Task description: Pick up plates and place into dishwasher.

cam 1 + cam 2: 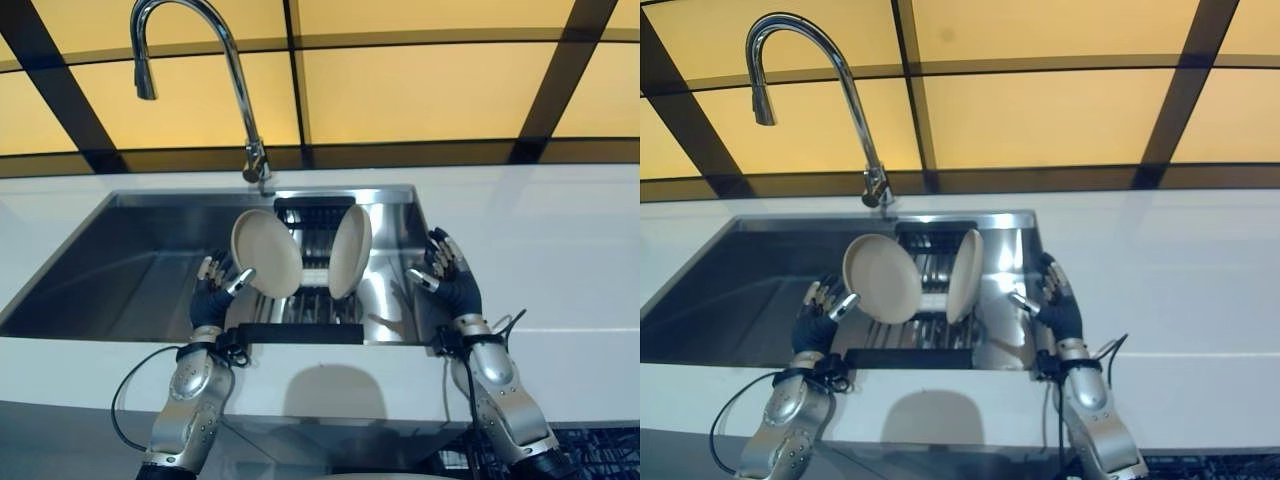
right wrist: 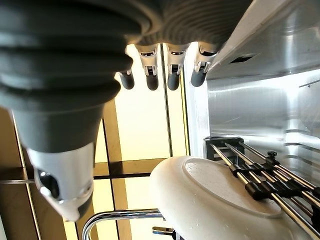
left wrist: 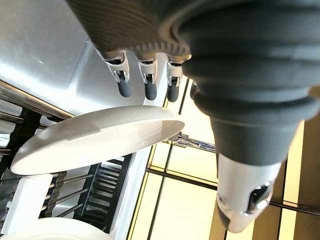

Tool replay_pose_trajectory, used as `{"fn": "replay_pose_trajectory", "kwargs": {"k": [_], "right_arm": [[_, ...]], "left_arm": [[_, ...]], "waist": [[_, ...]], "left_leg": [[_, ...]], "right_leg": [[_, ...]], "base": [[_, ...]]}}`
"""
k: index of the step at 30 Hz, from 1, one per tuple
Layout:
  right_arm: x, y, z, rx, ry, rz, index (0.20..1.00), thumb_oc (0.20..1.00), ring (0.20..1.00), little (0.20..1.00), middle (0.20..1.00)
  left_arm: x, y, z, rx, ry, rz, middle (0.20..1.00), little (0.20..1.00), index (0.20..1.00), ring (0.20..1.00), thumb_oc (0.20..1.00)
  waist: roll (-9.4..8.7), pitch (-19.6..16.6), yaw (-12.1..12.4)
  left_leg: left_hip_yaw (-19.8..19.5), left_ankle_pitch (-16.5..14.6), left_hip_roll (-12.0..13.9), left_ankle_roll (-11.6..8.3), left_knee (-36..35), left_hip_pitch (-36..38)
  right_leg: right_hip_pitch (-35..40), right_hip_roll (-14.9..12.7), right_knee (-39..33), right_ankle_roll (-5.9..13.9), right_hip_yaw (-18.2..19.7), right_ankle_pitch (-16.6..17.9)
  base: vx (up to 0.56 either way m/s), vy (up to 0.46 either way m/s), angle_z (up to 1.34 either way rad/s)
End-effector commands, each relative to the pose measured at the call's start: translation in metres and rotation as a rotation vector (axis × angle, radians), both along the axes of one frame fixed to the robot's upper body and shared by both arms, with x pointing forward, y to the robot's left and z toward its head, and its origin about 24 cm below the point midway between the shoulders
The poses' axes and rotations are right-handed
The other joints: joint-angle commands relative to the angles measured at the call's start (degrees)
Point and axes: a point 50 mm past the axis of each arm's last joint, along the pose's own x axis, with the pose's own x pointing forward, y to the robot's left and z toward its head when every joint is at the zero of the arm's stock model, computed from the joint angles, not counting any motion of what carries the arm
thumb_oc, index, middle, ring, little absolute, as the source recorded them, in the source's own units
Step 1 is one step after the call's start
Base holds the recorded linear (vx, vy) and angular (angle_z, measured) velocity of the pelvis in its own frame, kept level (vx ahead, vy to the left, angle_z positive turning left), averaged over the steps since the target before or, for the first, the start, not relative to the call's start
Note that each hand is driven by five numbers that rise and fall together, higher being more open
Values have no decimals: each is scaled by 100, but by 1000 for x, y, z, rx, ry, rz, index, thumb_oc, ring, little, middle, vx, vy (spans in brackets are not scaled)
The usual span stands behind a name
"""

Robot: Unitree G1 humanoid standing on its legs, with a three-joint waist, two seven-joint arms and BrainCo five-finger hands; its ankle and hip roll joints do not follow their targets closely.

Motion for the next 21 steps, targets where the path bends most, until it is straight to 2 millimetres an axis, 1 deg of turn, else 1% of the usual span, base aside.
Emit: {"fn": "replay_pose_trajectory", "kwargs": {"k": [1,12,21], "right_arm": [[-9,-8,1,-21,-29,-13,1000,1000,1000,1000,1000],[-10,-8,-3,-22,-11,-9,1000,1000,1000,1000,1000],[-11,-8,-6,-26,19,-6,1000,1000,1000,1000,1000]], "left_arm": [[3,16,22,29,-121,41,1000,1000,1000,1000,1000],[2,18,22,23,-114,52,1000,1000,1000,1000,1000],[5,20,19,6,-93,36,1000,1000,1000,1000,1000]], "waist": [[-224,-177,5],[-227,-181,5],[-202,-163,-77]], "left_leg": [[346,-172,3,90,165,-385],[341,-170,-18,91,152,-376],[413,-163,-48,119,118,-345]], "right_leg": [[-156,-150,377,-17,-100,-612],[-155,-157,373,-2,-99,-601],[-191,-176,348,29,-24,-554]], "base": [[0,0,0],[19,7,0],[67,27,0]]}}
